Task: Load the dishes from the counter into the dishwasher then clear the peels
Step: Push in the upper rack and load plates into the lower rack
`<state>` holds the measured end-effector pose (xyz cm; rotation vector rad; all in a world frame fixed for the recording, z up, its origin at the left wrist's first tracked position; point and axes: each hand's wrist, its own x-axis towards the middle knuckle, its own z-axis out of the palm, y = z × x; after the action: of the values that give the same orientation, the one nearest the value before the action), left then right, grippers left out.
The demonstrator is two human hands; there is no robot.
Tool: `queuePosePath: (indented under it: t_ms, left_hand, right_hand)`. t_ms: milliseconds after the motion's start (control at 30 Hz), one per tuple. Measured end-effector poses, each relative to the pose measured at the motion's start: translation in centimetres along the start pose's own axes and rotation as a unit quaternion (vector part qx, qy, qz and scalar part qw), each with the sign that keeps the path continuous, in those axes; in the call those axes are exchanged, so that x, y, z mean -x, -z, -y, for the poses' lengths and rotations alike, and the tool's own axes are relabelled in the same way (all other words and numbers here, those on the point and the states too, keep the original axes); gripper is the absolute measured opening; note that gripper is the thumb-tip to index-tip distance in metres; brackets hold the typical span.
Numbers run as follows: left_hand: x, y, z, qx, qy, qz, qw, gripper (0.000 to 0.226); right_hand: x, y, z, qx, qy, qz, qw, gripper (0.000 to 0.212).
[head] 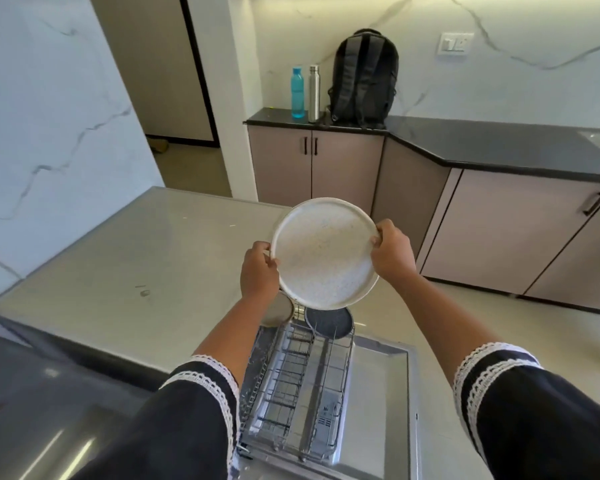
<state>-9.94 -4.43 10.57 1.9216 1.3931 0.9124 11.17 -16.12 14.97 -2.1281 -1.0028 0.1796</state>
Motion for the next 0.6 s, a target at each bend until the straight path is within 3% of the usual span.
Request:
queuePosePath:
  t_ms: [333,600]
  left_hand:
    - [-1.7,-8.0,2.2,-0.015,0.007,0.038,0.999,0.017]
    - [-0.9,-13.5,8.5,-0.034,-0.015,0.054,0.998,0.012]
  right_hand:
    - [-2.6,-2.7,-6.5,0.026,-0.027,0.012,0.999,0.01]
    - [-1.1,-8.4,-13.1,0.033,-0.044,0.009,0.998,0.012]
